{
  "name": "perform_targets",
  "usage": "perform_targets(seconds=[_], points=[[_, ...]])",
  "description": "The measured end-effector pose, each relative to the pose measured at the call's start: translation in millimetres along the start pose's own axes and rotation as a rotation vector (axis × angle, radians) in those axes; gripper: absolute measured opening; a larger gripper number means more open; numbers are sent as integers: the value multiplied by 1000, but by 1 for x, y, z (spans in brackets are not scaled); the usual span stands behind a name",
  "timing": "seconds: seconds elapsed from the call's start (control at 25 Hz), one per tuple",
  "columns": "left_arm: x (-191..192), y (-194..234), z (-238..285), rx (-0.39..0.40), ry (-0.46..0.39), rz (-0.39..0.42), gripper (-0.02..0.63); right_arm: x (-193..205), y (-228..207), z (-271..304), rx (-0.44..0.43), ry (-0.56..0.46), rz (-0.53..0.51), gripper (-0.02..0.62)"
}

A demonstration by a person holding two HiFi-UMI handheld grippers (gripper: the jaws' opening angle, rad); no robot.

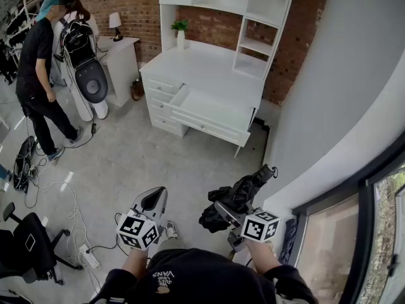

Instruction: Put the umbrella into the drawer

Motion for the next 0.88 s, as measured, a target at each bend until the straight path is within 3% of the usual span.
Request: perform_targets(seconds=[0.28,0.44,0.88], points=[[-1,8,12,-7,-16,-13,6,-9,-5,8,-1,-5,22,245],[2,20,22,-12,-7,-25,6,-19,-9,19,44,9,-9,245],[1,93,60,10,15,-32,6,-54,-17,89,150,-3,-24,245]])
Point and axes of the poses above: the fingertips, and each gripper's own axes: z forward along the fingers, y to its left, x out of its underside, the point moved 7 cm from there along -z, backward along the fingers, and after that the axes turned 8 degrees about z, right-handed, at the moved point
